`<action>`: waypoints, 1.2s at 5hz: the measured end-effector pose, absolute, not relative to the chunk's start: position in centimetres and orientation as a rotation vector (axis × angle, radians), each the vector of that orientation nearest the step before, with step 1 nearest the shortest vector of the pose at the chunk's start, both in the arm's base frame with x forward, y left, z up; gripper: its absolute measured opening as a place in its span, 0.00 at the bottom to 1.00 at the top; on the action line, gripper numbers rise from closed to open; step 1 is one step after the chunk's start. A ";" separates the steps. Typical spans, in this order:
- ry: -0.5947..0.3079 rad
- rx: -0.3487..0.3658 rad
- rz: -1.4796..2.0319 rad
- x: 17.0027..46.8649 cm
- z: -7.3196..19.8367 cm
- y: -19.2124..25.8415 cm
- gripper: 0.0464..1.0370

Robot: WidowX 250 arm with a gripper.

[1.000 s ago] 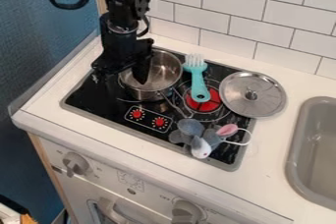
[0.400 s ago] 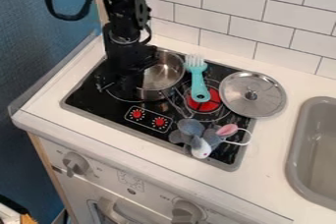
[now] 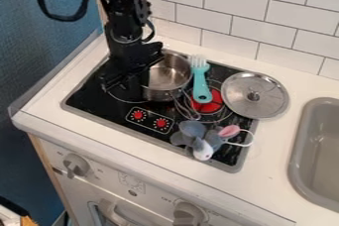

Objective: Moved the silver pot below the left burner

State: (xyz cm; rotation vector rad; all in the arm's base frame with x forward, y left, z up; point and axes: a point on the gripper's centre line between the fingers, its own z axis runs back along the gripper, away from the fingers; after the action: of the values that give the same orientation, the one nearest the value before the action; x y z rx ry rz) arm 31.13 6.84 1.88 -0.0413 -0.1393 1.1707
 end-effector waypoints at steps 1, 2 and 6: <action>-0.143 -0.059 1.193 31.0 2.7 7.1 0.04; -0.191 -0.123 1.299 30.8 4.7 9.4 0.04; -0.268 -0.092 1.464 25.0 3.3 15.5 0.04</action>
State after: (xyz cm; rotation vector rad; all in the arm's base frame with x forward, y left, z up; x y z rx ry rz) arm 25.02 15.50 3.27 -0.0920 -0.2677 1.4637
